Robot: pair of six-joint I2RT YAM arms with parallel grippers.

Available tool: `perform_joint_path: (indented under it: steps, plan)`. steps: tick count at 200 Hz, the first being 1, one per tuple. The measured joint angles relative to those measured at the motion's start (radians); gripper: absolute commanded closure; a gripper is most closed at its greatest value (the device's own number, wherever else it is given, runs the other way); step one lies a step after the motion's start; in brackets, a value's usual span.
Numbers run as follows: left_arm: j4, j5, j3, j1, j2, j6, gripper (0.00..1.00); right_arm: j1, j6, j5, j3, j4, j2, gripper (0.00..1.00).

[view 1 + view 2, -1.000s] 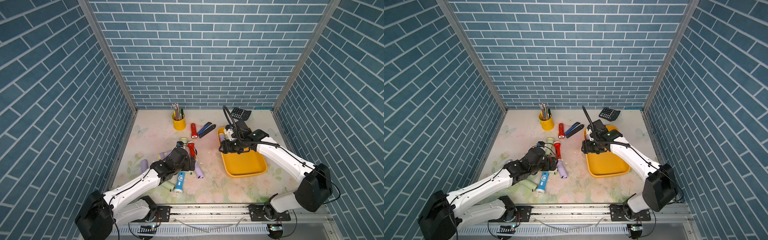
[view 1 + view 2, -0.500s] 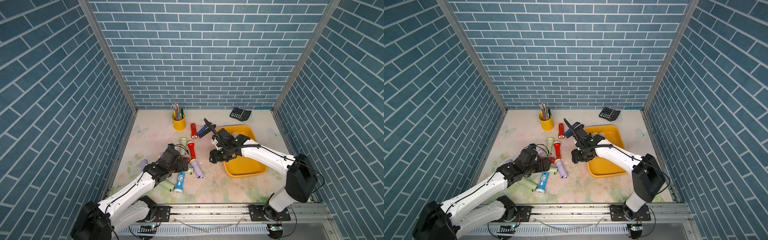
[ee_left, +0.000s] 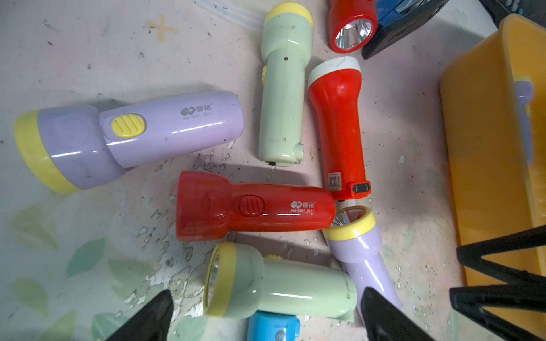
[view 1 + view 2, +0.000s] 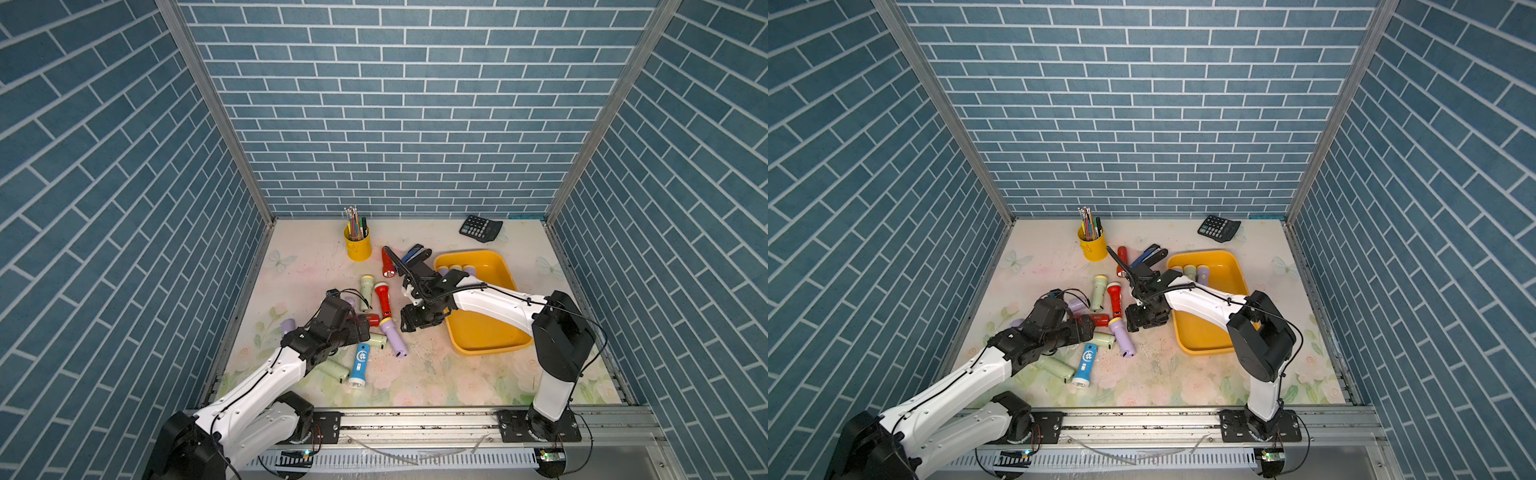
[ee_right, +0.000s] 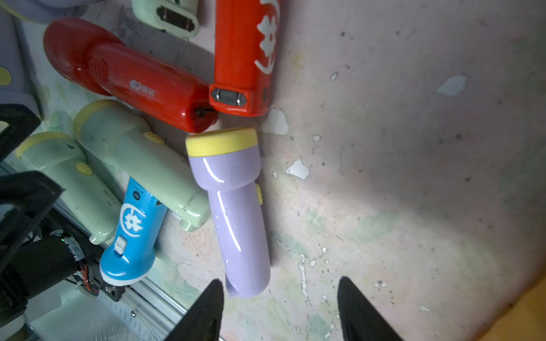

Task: Put the flashlights into the storage boxes
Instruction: Pick up the flashlight from the center of the board.

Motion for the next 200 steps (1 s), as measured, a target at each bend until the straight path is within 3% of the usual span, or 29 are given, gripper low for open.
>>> perform_joint_path:
  steps: [103,200]
  plan:
    - [-0.002,0.005,-0.013,0.022,-0.017,-0.002,0.0,0.065,0.0,-0.047,0.052,0.006,0.114,0.4]
    - [-0.002,0.004,-0.015,0.024,-0.017,-0.004,0.0,0.065,0.027,0.041,0.066,-0.044,0.15,0.44]
